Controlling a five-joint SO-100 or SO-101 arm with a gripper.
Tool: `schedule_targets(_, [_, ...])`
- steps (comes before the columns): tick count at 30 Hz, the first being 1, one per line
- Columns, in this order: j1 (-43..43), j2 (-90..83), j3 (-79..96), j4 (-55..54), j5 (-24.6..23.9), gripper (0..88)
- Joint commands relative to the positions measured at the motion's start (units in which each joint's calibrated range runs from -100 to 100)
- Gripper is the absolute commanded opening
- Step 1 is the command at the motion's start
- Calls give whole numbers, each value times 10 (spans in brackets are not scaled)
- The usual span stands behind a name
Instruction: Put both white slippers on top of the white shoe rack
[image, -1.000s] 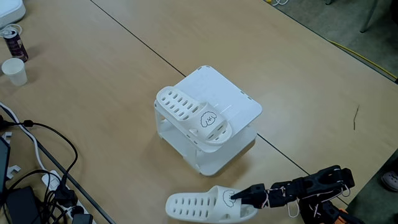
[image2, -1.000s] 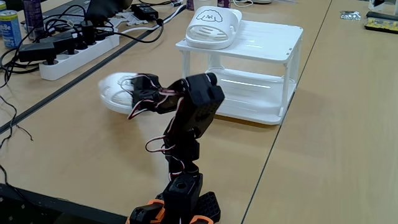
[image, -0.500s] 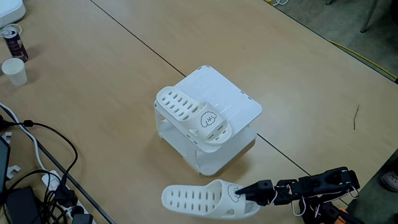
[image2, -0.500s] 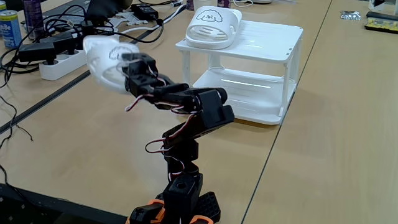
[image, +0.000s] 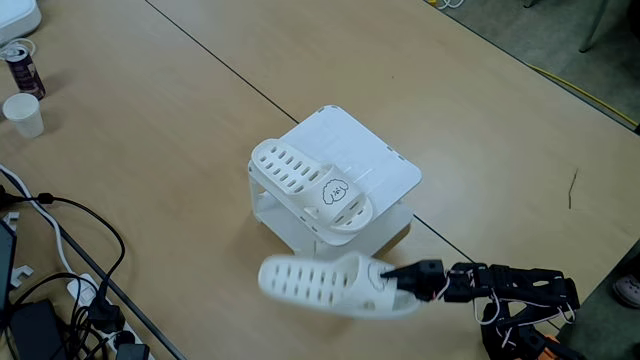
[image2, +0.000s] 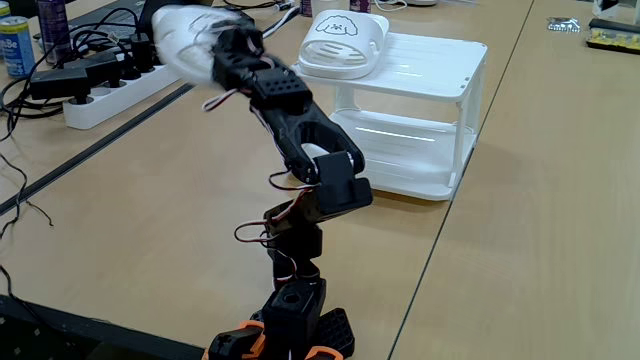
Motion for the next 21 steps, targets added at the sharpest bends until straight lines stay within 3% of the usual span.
schedule_targets(1, [47, -28, -122, 26, 4, 8])
schedule_targets(11, [72, -28, -224, 83, 4, 8])
schedule_targets(21, [255, -27, -249, 93, 4, 8])
